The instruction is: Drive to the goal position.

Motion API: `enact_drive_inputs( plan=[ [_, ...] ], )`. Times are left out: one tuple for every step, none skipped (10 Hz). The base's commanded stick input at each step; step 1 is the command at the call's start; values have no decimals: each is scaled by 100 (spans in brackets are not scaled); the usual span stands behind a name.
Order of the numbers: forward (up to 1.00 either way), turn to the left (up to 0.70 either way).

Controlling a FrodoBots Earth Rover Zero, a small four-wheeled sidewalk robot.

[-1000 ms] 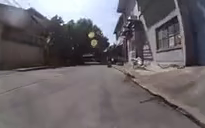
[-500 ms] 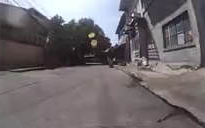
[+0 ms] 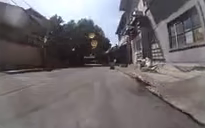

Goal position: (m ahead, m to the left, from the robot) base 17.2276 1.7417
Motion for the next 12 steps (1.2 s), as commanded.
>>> enact_drive_inputs(
  plan=[
    [100,-12],
    [100,0],
    [100,0],
    [100,0],
    [100,0],
    [100,0],
    [100,0],
    [100,0],
    [100,0],
    [100,0],
    [100,0],
    [100,0]
  ],
)
